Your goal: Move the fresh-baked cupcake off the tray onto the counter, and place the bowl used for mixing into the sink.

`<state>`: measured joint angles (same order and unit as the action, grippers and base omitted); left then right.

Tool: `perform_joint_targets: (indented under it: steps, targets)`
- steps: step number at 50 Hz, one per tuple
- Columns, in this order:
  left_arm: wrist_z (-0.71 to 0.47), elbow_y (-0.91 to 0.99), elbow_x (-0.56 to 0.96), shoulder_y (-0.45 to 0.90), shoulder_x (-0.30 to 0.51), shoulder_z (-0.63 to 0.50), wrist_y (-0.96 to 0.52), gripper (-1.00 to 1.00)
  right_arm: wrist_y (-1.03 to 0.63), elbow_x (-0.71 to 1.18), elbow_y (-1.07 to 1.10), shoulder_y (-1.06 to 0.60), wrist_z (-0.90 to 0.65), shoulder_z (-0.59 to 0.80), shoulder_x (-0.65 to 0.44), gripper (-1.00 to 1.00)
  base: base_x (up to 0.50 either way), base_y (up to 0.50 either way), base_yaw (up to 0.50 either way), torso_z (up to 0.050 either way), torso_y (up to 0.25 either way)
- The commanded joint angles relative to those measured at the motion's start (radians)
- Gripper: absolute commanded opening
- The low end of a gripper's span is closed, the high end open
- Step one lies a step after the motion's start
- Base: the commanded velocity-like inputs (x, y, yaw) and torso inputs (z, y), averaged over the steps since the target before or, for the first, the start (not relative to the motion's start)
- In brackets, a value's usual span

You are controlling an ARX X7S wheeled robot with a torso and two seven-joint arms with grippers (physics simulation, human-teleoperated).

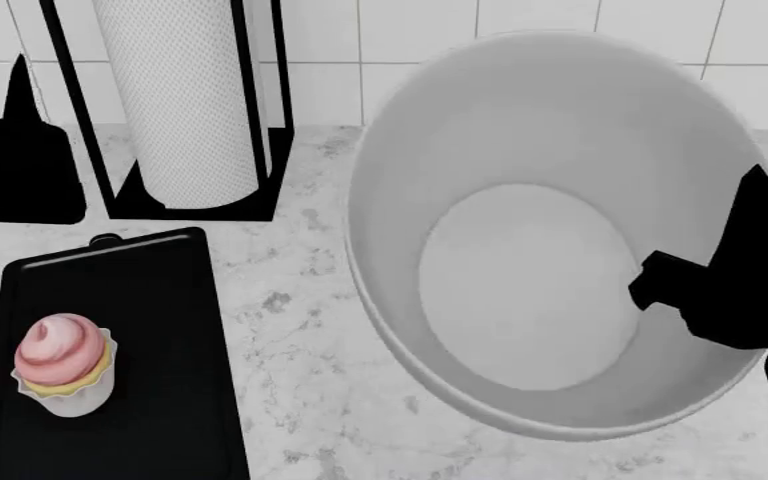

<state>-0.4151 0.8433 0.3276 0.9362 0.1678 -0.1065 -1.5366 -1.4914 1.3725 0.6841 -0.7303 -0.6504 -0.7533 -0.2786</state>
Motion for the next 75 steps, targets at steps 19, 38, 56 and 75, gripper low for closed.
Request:
perform_joint_targets:
  steps: [19,38,56,75]
  targets:
    - [-1.151,-0.222,1.932,0.362,0.705,-0.498,0.611,1.0,0.122,-0.08,-0.002,0.055,0.011,0.056,-0.027,-1.0,0.0,0.0,0.0,0.0,0.0]
    - [-1.129,-0.176,1.997,0.487,0.843,-0.742,0.749,1.0,0.127,-0.024,0.007,0.047,-0.04,0.066,-0.045,-1.0,0.0,0.0,0.0,0.0,0.0]
    - [-1.063,-0.256,1.911,0.476,0.764,-0.834,0.71,1.0,0.177,-0.095,-0.011,0.078,0.011,0.119,-0.049,-1.0,0.0,0.0,0.0,0.0,0.001]
    - [-0.887,-0.489,1.695,0.438,0.695,-0.885,0.646,1.0,0.213,-0.135,-0.03,0.102,0.043,0.16,-0.053,-1.0,0.0,0.0,0.0,0.0,0.0]
